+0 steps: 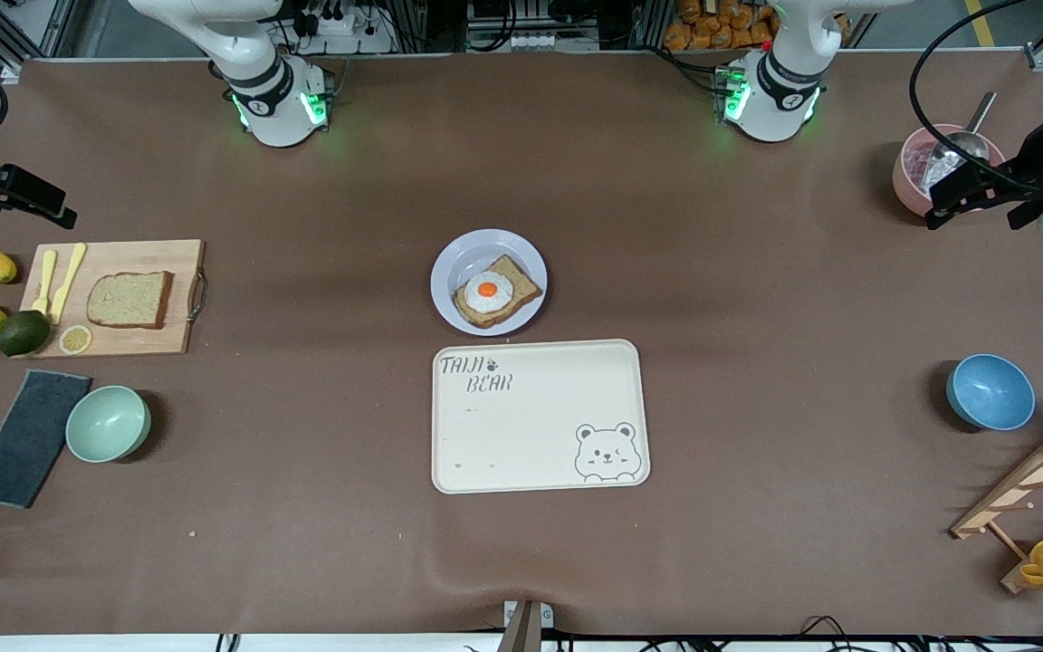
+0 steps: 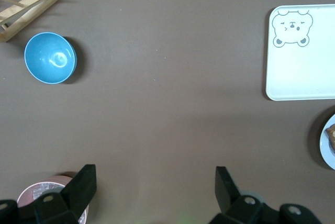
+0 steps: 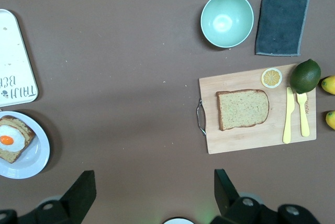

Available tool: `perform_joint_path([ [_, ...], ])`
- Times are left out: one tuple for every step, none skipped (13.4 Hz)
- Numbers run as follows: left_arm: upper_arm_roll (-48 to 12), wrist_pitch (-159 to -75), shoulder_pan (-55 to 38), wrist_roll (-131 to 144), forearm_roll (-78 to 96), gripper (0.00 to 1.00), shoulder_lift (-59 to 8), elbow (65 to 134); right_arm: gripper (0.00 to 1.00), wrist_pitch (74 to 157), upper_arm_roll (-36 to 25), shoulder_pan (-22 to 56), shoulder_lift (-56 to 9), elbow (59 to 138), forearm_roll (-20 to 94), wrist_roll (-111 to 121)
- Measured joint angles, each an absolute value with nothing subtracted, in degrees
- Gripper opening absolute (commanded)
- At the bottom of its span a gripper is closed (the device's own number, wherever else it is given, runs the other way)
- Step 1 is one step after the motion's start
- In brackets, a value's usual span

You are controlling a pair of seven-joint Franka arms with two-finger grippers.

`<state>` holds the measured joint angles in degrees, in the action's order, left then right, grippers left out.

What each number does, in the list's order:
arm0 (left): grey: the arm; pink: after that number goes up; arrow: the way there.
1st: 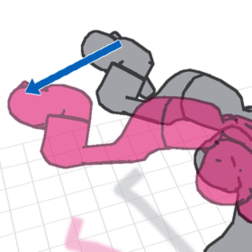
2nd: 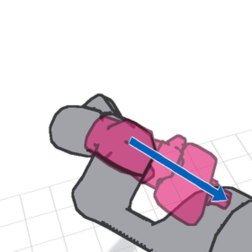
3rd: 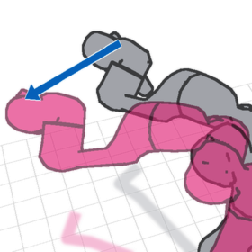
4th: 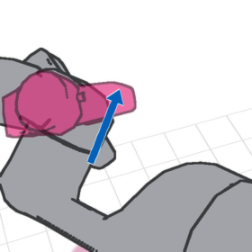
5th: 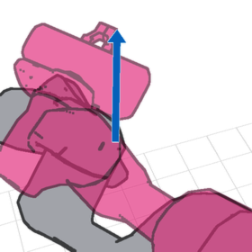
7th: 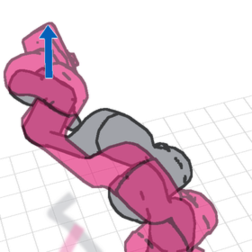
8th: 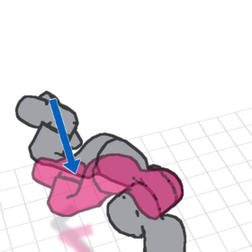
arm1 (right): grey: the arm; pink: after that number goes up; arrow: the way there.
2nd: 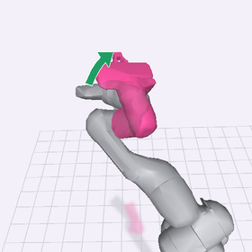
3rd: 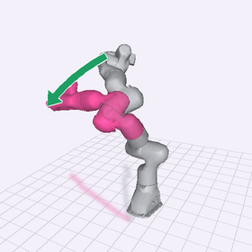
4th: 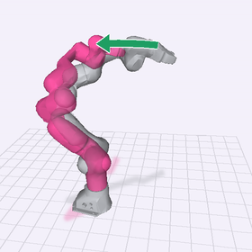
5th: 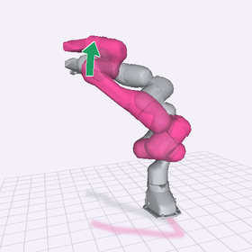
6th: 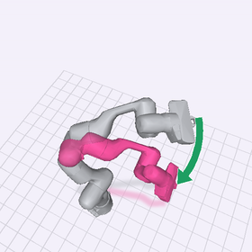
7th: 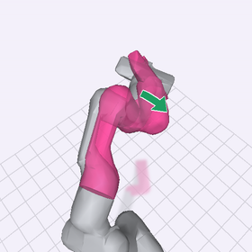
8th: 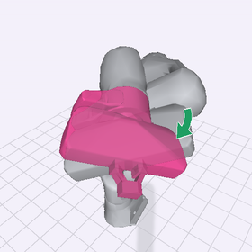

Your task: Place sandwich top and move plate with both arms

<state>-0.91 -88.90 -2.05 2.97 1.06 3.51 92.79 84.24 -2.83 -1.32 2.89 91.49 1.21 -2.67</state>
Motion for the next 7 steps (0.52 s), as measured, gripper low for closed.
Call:
perform_joint_path([
  [-1.04, -88.89, -2.07, 2.97, 1.06, 1.0, 3.51, 92.78, 1.0, 84.23, -2.9, -1.32, 2.89, 91.46, 1.21, -2.67],
  [-1.1, -88.88, -2.07, 2.97, 1.06, 1.0, 3.51, 92.78, 1.0, 84.22, -2.98, -1.32, 2.89, 91.46, 1.21, -2.67],
  [-1.11, -88.88, -2.07, 2.97, 1.06, 1.0, 3.51, 92.75, 1.0, 84.21, -3.04, -1.32, 2.89, 91.45, 1.21, -2.67],
  [-1.11, -88.88, -2.07, 2.97, 1.06, 1.0, 3.51, 92.69, 1.0, 84.21, -3.1, -1.32, 2.89, 91.42, 1.21, -2.67],
  [-1.11, -88.86, -2.07, 2.97, 1.01, 1.0, 3.5, 92.59, 1.0, 84.21, -3.21, -1.32, 2.89, 91.4, 1.21, -2.67],
  [-1.12, -88.6, -2.07, 2.97, 0.57, 1.0, 3.36, 92.26, 1.0, 84.18, -3.35, -1.32, 2.89, 91.4, 1.21, -2.67],
  [-1.11, -87.77, -2.07, 2.97, -0.04, 1.0, 2.99, 91.53, 1.0, 84.06, -3.47, -1.32, 2.89, 91.41, 1.21, -2.67],
])
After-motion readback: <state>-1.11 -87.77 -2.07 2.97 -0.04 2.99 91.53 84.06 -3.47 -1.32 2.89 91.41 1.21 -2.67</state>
